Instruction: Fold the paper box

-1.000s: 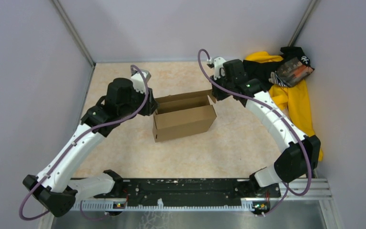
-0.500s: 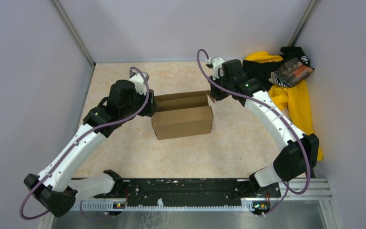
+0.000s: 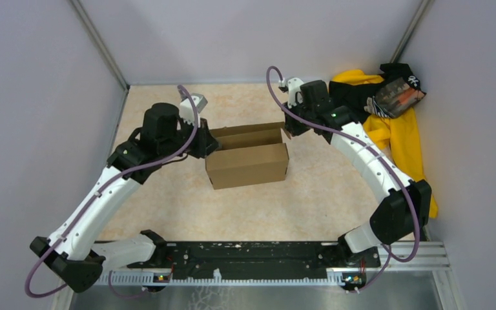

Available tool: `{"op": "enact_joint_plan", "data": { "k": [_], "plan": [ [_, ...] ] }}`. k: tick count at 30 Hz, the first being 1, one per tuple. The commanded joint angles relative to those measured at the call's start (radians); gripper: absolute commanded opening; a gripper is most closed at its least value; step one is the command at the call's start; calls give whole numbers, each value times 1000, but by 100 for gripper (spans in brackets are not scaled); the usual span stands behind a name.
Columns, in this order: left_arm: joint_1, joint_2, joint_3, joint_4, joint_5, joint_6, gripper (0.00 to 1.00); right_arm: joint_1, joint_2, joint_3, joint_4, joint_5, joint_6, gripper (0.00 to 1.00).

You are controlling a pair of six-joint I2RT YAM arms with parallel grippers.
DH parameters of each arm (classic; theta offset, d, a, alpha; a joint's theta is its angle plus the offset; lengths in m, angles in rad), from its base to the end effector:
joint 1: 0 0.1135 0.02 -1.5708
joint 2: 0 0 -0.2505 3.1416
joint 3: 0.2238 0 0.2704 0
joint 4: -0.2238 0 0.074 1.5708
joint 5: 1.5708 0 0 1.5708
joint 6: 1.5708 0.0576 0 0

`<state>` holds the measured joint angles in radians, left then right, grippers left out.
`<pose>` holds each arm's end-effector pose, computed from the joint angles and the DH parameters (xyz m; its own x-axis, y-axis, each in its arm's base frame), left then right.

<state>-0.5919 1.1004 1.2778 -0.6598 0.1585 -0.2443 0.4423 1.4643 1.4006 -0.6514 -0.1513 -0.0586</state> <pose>0.2201 -0.1589 0.3817 -0.5349 0.0718 -0.8419 0.5541 0.7820 -0.2853 0.3209 0.1616 0.3198 -0.5608 -0.3296 -0.7595 -0.5598 0.8269 0.0544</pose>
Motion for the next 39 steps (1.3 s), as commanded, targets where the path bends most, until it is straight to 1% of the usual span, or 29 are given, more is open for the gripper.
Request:
{"op": "enact_joint_plan", "data": {
  "k": [1, 4, 7, 10, 13, 15, 21, 28, 32, 39],
  "plan": [
    [-43, -1, -17, 25, 161, -80, 16, 12, 13, 14, 2, -8, 16, 0],
    [-88, -2, -73, 77, 173, -123, 16, 12, 12, 13, 2, -8, 19, 0],
    [-120, -2, -140, 137, 145, -147, 16, 13, 11, 10, 3, -10, 22, 0],
    [-124, 8, -200, 197, 95, -150, 14, 15, 10, 9, 4, -13, 24, 0],
    [-125, 31, -234, 221, 28, -129, 12, 18, 9, 11, -1, -13, 25, 0],
    [-125, 41, -242, 226, -11, -119, 12, 18, 8, 12, -5, -11, 23, 0],
    [-125, 55, -252, 267, -60, -96, 11, 18, 4, 11, -10, -8, 18, 0],
    [-125, 73, -260, 294, -70, -95, 10, 18, 4, 0, -8, -11, 17, 0],
    [-125, 101, -268, 283, -76, -102, 10, 18, 2, -8, -8, -17, 19, 0],
    [-144, 156, -278, 255, -148, -122, 8, 25, -38, -41, -18, -44, 41, 0]
  ]
}}
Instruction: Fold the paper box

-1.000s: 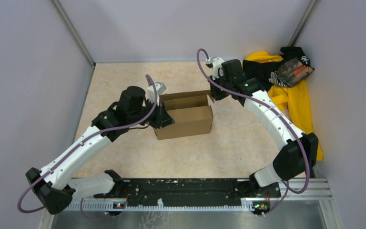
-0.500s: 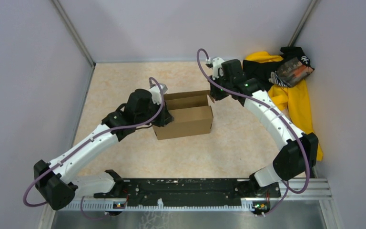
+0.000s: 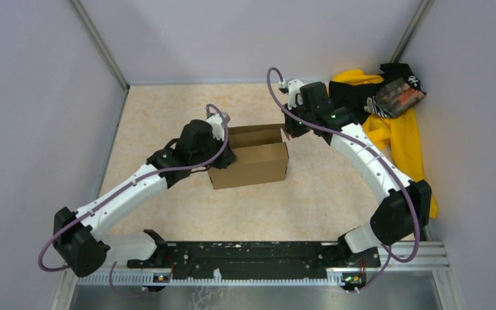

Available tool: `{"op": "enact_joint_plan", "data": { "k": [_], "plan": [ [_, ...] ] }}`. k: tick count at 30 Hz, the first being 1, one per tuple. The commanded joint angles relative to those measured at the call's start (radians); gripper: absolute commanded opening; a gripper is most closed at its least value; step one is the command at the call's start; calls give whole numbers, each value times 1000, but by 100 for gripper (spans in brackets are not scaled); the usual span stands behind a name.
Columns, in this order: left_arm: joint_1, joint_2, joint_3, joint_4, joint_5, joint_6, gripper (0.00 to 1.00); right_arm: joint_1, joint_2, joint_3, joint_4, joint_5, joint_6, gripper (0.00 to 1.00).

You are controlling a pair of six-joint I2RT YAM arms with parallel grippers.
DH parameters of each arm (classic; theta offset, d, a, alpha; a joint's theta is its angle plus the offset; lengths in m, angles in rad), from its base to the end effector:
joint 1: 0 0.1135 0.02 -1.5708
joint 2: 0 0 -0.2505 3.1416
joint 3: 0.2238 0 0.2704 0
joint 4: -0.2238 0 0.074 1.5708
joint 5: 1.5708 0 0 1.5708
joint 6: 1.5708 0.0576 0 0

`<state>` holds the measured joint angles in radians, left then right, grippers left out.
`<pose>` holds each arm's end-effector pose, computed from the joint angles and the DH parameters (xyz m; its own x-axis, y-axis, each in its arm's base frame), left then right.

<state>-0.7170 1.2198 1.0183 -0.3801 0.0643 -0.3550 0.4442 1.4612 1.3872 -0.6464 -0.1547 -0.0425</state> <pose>0.2343 -0.2092 0.2825 -0.6303 0.0893 -0.7712 0.5089 0.7977 -0.3235 0.3198 0.1620 0.3165 -0.5726 -0.3190 -0.7552 -0.5540 0.8296 0.0696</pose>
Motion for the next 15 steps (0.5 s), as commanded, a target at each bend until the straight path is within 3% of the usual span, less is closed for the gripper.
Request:
{"op": "enact_joint_plan", "data": {
  "k": [1, 15],
  "plan": [
    [-25, 41, -20, -25, -70, -15, 8, 26, -42, -34, -27, -43, 26, 0],
    [-61, 91, -17, -22, -156, -48, 8, 45, -130, -89, -83, -49, 35, 0]
  ]
}}
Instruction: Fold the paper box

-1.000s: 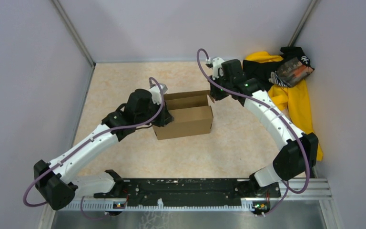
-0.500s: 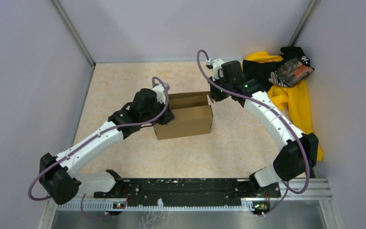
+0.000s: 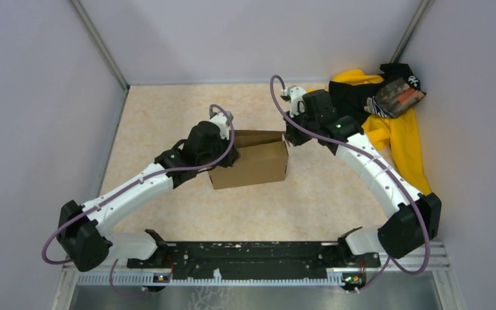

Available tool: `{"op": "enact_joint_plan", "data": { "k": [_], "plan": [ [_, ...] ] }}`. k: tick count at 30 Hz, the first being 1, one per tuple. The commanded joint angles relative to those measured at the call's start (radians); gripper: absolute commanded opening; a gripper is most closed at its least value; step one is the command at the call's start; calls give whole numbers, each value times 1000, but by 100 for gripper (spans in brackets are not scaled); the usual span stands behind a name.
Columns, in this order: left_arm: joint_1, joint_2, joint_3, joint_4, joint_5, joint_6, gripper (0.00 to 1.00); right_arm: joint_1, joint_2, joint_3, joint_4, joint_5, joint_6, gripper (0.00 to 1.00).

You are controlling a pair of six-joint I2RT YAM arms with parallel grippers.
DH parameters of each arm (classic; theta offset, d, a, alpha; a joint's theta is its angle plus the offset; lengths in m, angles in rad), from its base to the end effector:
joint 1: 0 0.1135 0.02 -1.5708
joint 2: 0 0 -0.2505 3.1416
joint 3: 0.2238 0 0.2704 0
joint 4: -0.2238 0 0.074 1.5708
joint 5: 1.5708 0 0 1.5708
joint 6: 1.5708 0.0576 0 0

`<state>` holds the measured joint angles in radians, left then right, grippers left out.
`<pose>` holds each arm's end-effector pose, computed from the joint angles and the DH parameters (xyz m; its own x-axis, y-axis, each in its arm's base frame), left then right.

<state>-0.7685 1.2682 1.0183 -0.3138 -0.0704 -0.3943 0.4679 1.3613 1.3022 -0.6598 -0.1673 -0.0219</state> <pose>0.2378 -0.2242 0.2753 -0.6046 0.0515 -0.7949 0.4531 0.8430 -0.2900 0.2929 0.1588 0.3167 -0.5754 -0.3150 -0.7548 -0.5693 0.8168 0.0932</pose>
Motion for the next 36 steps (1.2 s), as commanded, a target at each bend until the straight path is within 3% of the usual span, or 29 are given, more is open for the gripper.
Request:
{"op": "enact_joint_plan", "data": {
  "k": [1, 36],
  "plan": [
    [-9, 44, -16, -88, -22, -9, 8, 22, -32, 1, -77, -37, 14, 0],
    [-54, 56, -13, -98, -48, -44, 8, 25, 81, 245, -348, -128, 190, 0]
  ]
}}
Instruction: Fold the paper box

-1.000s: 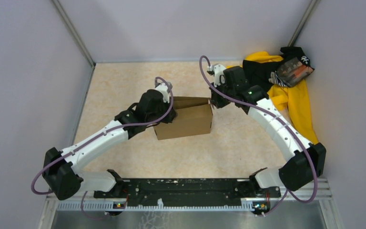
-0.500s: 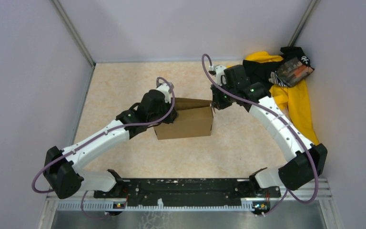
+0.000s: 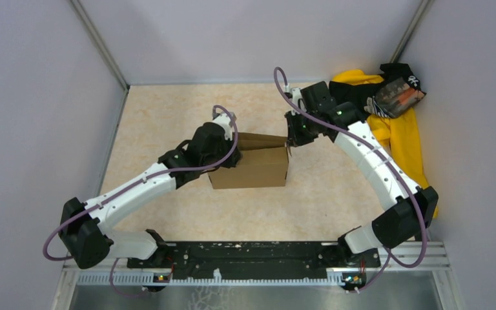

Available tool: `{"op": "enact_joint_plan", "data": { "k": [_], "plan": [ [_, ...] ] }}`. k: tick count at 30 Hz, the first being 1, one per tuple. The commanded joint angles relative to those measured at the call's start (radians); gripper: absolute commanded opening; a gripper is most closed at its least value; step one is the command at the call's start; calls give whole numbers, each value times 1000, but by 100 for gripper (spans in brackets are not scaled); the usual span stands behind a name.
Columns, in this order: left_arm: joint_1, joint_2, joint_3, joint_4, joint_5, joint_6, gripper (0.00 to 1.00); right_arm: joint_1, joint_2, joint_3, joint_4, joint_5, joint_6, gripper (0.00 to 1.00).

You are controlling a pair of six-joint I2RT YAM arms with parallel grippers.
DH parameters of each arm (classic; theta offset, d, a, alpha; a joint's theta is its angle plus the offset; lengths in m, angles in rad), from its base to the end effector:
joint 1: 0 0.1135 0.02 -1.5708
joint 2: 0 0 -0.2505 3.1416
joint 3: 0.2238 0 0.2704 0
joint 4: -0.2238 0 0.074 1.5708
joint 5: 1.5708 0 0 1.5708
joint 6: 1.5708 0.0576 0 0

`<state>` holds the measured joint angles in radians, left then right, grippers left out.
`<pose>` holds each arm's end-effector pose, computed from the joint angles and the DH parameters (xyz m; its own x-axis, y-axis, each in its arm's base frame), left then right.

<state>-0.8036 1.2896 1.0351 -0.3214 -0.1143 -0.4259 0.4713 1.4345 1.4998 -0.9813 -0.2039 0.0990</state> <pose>0.2344 -0.2336 0.2744 -0.6123 0.0437 -0.7894 0.4347 0.8527 -0.2899 0.2839 0.1578 0.3353 -0.7580 -0.2777 -0.5901 -0.4819 0.8481 0.2200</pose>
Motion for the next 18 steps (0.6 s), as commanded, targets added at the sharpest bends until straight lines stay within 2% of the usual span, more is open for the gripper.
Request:
{"op": "enact_joint_plan", "data": {
  "k": [1, 18],
  "plan": [
    [-23, 35, -31, -88, -6, -14, 8, 21, 11, 50, -30, -95, 83, 0],
    [-48, 21, -81, -40, -7, -26, 8, 23, 49, 125, -115, -98, 155, 0]
  ]
}}
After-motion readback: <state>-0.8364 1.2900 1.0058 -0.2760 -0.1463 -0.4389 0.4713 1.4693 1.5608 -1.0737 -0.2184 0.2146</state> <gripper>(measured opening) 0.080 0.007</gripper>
